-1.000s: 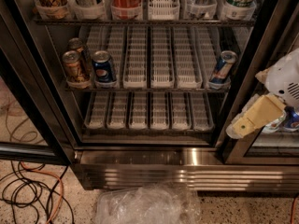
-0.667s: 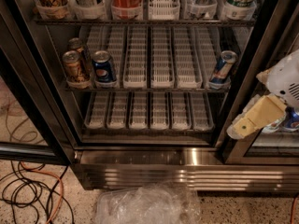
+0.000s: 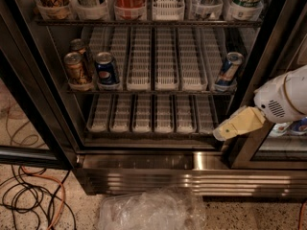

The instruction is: Pick redbull can from middle shelf of fridge

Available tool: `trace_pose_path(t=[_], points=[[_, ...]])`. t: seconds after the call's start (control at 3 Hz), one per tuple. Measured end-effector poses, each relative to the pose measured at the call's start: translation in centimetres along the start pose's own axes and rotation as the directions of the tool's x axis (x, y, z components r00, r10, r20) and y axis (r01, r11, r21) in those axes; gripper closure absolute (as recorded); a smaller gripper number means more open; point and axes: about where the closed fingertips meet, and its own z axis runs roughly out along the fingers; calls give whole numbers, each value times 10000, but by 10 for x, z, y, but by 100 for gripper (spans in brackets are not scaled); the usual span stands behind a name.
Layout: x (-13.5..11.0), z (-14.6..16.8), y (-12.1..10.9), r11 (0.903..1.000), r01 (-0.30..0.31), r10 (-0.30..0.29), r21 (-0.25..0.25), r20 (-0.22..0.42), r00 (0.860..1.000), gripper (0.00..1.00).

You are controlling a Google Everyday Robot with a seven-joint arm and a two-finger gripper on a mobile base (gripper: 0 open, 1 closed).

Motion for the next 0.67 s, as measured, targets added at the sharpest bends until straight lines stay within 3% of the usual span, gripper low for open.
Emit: trace_pose_path(t=[0.33, 0.67], points=[[-8, 0, -7, 9995, -28, 17, 323, 320, 9995, 0], [-3, 7, -8, 9989, -383, 374, 266, 346, 9987, 0]])
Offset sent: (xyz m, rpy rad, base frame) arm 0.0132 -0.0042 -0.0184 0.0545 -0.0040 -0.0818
